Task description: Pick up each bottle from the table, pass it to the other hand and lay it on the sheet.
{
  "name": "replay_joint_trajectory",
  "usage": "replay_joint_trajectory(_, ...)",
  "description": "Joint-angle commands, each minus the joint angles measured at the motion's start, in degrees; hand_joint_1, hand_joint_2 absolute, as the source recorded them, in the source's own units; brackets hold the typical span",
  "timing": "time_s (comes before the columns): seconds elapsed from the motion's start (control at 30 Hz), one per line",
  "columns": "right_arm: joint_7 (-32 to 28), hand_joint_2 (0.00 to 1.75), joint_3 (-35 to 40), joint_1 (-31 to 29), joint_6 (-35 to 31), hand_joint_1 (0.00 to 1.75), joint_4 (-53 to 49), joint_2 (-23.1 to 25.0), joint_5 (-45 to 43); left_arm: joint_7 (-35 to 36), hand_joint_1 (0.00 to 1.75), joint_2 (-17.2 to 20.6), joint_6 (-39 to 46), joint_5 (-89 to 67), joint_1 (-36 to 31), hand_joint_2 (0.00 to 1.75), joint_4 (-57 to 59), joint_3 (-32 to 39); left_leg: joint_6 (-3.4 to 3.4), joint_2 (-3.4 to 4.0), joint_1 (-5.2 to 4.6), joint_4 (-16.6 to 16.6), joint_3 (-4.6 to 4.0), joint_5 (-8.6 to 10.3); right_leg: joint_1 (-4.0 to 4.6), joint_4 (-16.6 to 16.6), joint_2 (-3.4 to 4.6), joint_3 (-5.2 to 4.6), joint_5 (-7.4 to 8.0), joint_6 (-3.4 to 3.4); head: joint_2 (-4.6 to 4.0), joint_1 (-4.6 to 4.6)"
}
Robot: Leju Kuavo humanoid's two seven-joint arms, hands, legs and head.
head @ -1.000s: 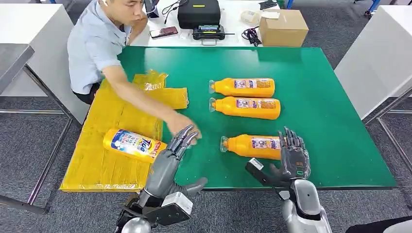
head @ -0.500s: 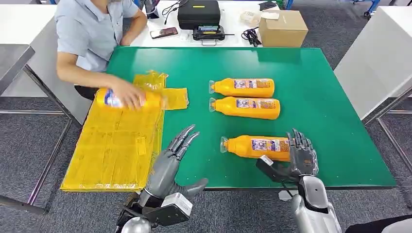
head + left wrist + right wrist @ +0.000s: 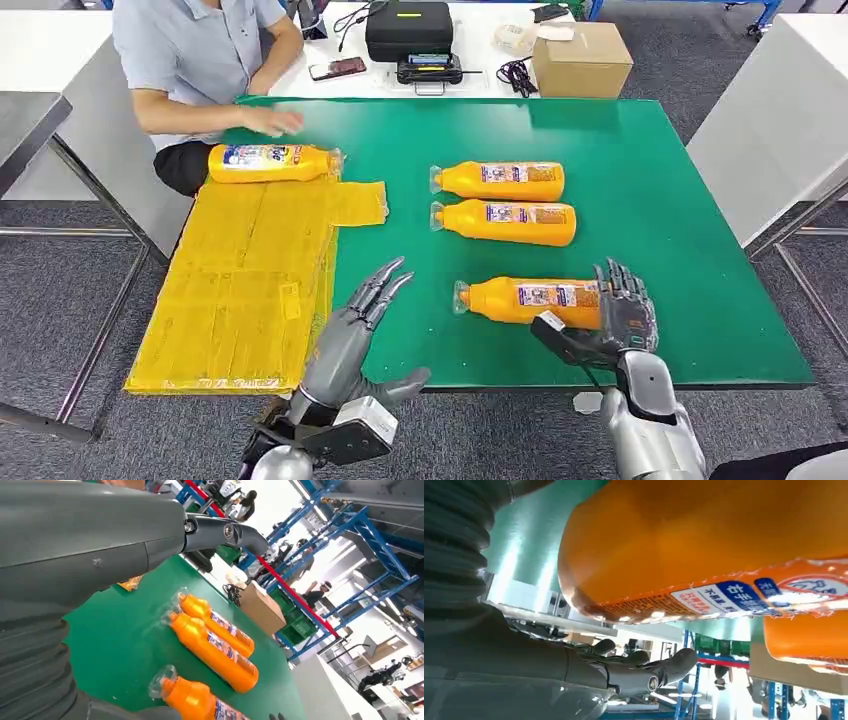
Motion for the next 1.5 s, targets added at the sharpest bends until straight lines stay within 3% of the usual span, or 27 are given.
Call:
replay_joint_trajectory(0.03,-0.2,1.75,-0.6,-1.7,0.8,0.0,6.2,0.2,0.0,0.0,0.0,-0.2,-0.3,0.3,-1.9,1.75,3.7,-0.6,-0.09,-0.01,0.07,0.0,0.12,-0.02,0.08,-0.1,-0.04,0.14,-0.02,-0.11,0.0,0.0)
replay_joint_trajectory(0.3,-1.2,1.75,-0.5,-2.4,2.2,0.03,9.1,-0.1,-1.0,-0.2,0.0,-0.1,-0.6,0.4,-2.4,1.75,4.2,-1.0,-0.09,-0.01,0.08,0.0,0.14,-0.02,0.08,-0.1,-0.04,0.17,-0.01,-0.11,0.0,0.0)
replay_joint_trajectory(0.33,-2.0,1.75,-0.4,-2.6,2.6,1.38,10.4,-0.4,-1.6,-0.2,0.0,-0.1,-0.5,0.4,-2.6,1.75,4.4,-1.1,-0.08,-0.01,0.07,0.0,0.14,-0.01,0.07,-0.1,-0.05,0.16,-0.01,-0.11,0.0,0.0)
replay_joint_trajectory(0.37,-2.6,1.75,-0.2,-2.4,2.7,1.75,11.4,-0.8,-1.9,-0.2,0.0,-0.1,-0.5,0.5,-2.7,1.75,4.5,-1.2,-0.06,-0.04,0.06,0.0,0.12,-0.01,0.07,-0.1,-0.06,0.15,-0.01,-0.08,0.0,0.0)
replay_joint_trajectory(0.7,-6.4,1.75,-1.6,-1.6,2.4,1.75,15.5,-1.8,-7.4,-0.4,0.0,0.3,-0.6,0.6,-3.1,1.75,4.8,-2.2,-0.12,-0.19,0.12,-0.1,0.33,0.0,0.13,-0.2,-0.23,0.39,-0.04,-0.15,0.0,0.0)
replay_joint_trajectory(1.5,-7.0,1.75,-1.9,-0.8,2.4,1.75,15.8,-2.1,-8.3,-0.4,0.0,0.5,-0.7,0.7,-3.1,1.75,4.7,-2.5,-0.04,-0.15,0.08,0.0,0.64,-0.03,0.09,-0.1,-0.17,0.56,-0.05,-0.1,0.0,0.0)
